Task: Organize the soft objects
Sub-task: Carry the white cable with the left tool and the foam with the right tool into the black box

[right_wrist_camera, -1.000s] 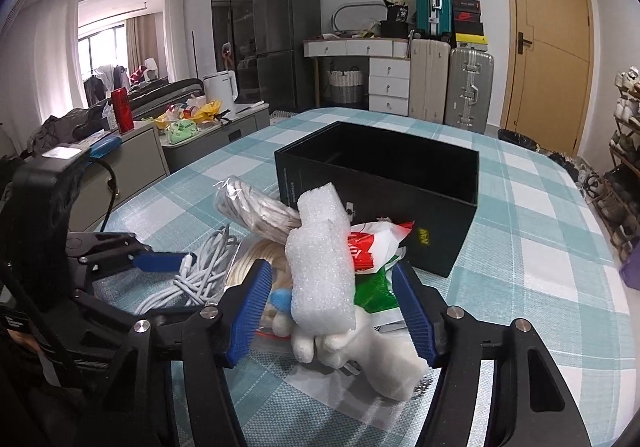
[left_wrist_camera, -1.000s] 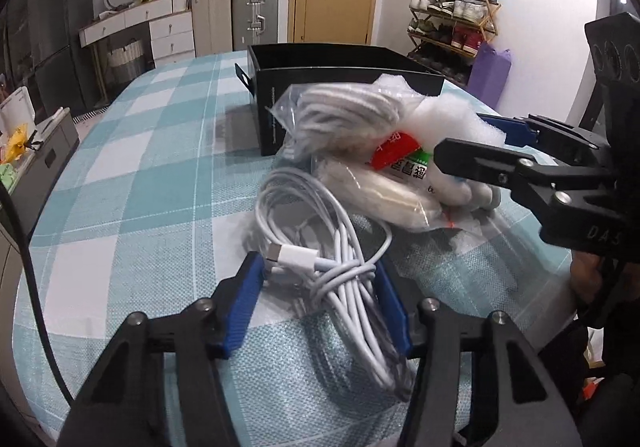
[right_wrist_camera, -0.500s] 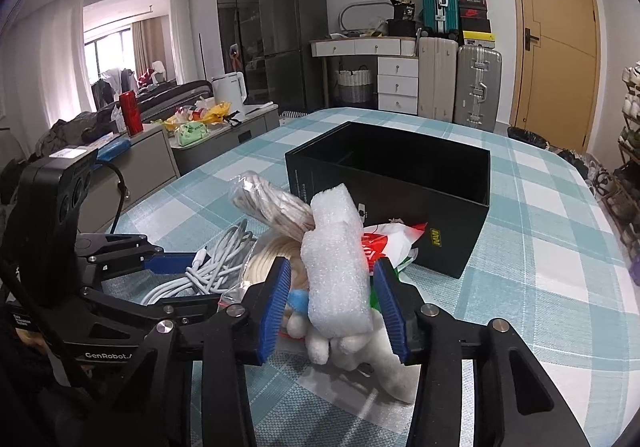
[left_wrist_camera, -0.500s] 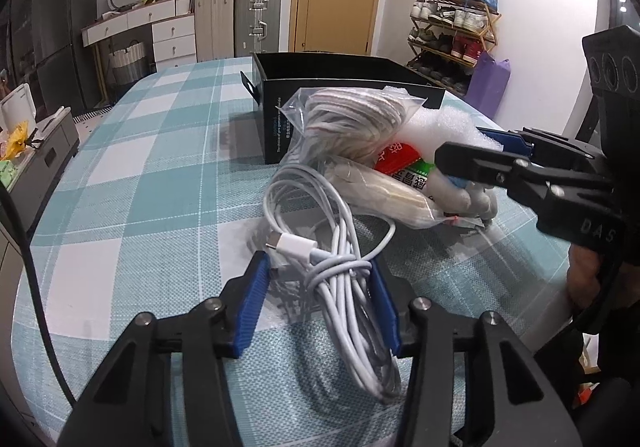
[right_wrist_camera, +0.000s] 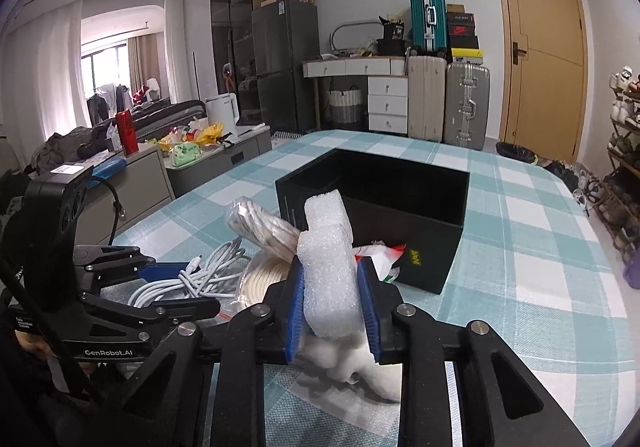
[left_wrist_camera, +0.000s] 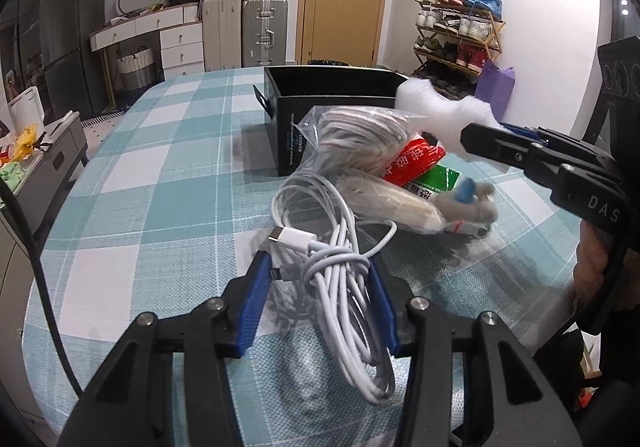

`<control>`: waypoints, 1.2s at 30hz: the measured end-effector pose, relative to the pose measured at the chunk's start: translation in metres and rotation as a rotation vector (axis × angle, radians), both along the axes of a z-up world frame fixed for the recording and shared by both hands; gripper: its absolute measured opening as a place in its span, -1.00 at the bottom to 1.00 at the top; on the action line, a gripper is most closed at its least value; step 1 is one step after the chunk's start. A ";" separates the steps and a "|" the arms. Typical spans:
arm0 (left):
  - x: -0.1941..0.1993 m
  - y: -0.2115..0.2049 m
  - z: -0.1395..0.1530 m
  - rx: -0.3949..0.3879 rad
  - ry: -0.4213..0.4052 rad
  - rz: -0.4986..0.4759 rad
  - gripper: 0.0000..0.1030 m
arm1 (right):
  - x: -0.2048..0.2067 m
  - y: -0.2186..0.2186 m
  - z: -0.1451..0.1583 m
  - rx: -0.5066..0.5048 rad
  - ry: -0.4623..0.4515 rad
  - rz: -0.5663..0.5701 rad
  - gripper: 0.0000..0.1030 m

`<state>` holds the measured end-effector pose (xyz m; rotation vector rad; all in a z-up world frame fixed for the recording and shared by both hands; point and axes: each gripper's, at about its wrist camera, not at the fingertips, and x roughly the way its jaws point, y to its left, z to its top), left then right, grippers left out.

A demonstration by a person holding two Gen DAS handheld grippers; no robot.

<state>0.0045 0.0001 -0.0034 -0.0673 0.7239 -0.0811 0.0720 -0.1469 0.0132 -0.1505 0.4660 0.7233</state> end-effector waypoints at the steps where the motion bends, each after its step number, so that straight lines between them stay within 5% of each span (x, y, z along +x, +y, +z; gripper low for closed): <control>1: -0.001 0.001 0.001 0.000 -0.003 0.003 -0.10 | -0.001 0.000 0.001 0.002 -0.004 0.001 -0.51; 36: -0.011 0.021 0.052 0.015 -0.147 0.060 -0.14 | -0.009 -0.036 0.037 0.082 -0.092 -0.057 -0.51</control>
